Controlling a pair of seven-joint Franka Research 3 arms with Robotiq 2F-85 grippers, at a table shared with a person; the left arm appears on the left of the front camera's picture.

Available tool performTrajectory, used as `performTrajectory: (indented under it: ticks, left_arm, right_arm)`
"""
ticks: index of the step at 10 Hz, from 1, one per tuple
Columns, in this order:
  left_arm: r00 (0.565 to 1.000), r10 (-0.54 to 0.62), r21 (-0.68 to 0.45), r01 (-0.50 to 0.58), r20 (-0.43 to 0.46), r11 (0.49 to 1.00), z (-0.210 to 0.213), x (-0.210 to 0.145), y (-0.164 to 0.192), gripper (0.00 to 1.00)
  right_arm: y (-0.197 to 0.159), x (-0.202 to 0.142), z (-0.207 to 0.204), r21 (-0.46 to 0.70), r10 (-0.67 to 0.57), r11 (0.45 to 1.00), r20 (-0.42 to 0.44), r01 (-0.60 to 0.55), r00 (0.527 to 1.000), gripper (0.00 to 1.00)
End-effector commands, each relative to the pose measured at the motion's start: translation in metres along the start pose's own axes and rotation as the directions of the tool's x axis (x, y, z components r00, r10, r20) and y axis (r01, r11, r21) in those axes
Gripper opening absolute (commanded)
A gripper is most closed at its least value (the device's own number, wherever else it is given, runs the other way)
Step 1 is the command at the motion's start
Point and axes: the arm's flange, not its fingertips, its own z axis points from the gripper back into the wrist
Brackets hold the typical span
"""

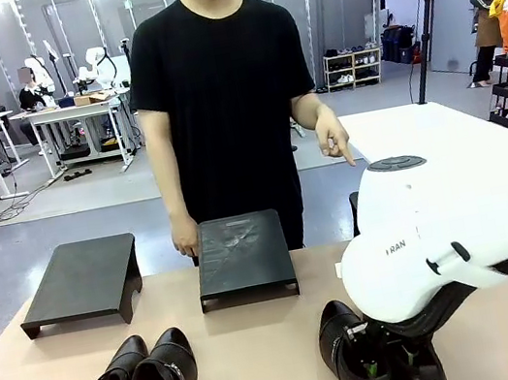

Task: Place the shoes on the stand as instructed by the person.
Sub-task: Pick up one pair of Shoes and place it on the Shoes Stand indicated by the person.

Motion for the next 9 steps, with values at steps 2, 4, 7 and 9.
performTrajectory:
  ticks: [2, 4, 7, 9]
  left_arm:
    - [1.0, -0.004, -0.002, 0.004, 0.002, 1.0, 0.001, 0.0, -0.001, 1.0]
    - [1.0, -0.004, -0.002, 0.004, 0.002, 1.0, 0.001, 0.0, -0.001, 1.0]
    - [1.0, -0.004, -0.002, 0.004, 0.002, 1.0, 0.001, 0.0, -0.001, 1.0]
    - [1.0, -0.004, -0.002, 0.004, 0.002, 1.0, 0.001, 0.0, -0.001, 1.0]
  right_arm:
    - [-0.009, -0.036, -0.018, -0.03, -0.038, 0.999, 0.028, 0.039, 0.999, 0.0]
    - [-0.01, -0.036, -0.017, -0.026, -0.042, 0.999, 0.047, 0.043, 0.998, 0.0]
    - [-0.01, -0.04, -0.007, -0.024, -0.04, 0.999, 0.066, 0.041, 0.997, 0.0]
    - [-0.013, -0.039, 0.018, -0.008, -0.034, 0.999, 0.1, 0.035, 0.994, 0.0]
